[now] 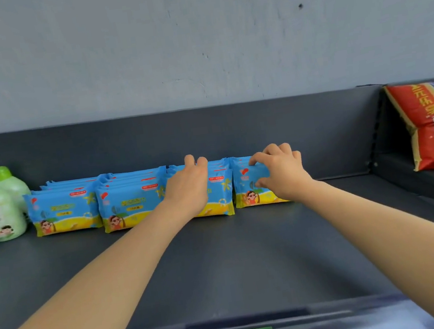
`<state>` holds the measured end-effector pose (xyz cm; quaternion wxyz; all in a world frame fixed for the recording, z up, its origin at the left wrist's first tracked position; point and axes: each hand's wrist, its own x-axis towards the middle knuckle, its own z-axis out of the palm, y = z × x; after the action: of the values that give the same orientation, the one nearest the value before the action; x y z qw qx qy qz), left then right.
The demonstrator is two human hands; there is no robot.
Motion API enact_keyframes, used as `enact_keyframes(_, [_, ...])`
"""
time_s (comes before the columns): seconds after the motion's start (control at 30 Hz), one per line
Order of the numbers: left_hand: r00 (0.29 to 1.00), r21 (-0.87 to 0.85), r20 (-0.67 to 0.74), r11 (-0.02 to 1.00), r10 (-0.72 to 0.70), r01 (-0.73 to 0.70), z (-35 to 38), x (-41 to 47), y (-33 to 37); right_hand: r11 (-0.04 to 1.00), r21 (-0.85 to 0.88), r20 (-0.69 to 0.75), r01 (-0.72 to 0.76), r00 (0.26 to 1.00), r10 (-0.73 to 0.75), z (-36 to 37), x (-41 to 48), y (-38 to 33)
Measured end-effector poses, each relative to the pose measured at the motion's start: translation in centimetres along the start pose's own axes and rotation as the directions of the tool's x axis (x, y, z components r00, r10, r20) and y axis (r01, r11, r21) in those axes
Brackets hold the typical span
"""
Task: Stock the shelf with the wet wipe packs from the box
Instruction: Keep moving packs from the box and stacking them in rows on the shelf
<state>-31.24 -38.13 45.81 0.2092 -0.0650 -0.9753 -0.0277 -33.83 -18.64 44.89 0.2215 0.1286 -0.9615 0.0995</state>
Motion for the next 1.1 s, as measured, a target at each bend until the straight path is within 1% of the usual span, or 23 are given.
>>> enact_keyframes(0.13, [1.0,-0.017,-0.004,1.0,0.003,-0.003,0.1,-0.5,0.1,1.0,-0.015,-0.014,-0.014,1.0,0.013,-0.2,-0.5,0.0])
enact_keyframes(0.23, [1.0,-0.041,-0.003,0.999,-0.008,0.008,0.0,-1.1,0.1,1.0,0.006,-0.062,-0.023,0.998,0.023,-0.6,-1.0,-0.1])
enact_keyframes(0.4, [0.998,-0.073,-0.063,0.997,-0.015,0.011,-1.4,-2.6,1.1,0.998,0.067,-0.122,0.002,0.992,0.006,-2.0,-2.6,-0.5])
enact_keyframes(0.47, [0.997,-0.083,-0.077,0.996,0.012,-0.018,-2.3,-3.5,2.3,0.995,0.097,-0.148,0.017,0.989,-0.003,-2.6,-3.5,-0.9])
enact_keyframes(0.53, [0.997,-0.103,-0.057,0.993,0.059,-0.065,-3.2,-4.5,4.0,0.992,0.127,-0.17,0.019,0.985,0.003,-3.6,-4.8,-0.9])
enact_keyframes(0.7, [0.974,-0.197,-0.042,0.954,0.224,-0.228,-4.3,-7.9,9.2,0.976,0.216,-0.217,0.005,0.975,0.043,-6.9,-10.7,0.7])
enact_keyframes(0.8, [0.933,-0.259,-0.053,0.897,0.356,-0.357,-4.8,-10.7,13.7,0.97,0.237,-0.243,-0.045,0.964,0.105,-9.1,-16.0,2.9])
enact_keyframes(0.9, [0.865,-0.334,-0.093,0.803,0.493,-0.493,-5.2,-13.9,18.9,0.951,0.273,-0.266,-0.146,0.939,0.22,-11.1,-22.1,5.1])
enact_keyframes(1.03, [0.743,-0.415,-0.07,0.658,0.665,-0.628,-4.1,-18.8,26.9,0.878,0.312,-0.285,-0.363,0.846,0.451,-12.9,-31.5,8.7])
enact_keyframes(1.1, [0.673,-0.461,-0.018,0.591,0.74,-0.662,-2.8,-21.2,30.5,0.825,0.312,-0.261,-0.472,0.792,0.552,-12.8,-36.3,10.5])
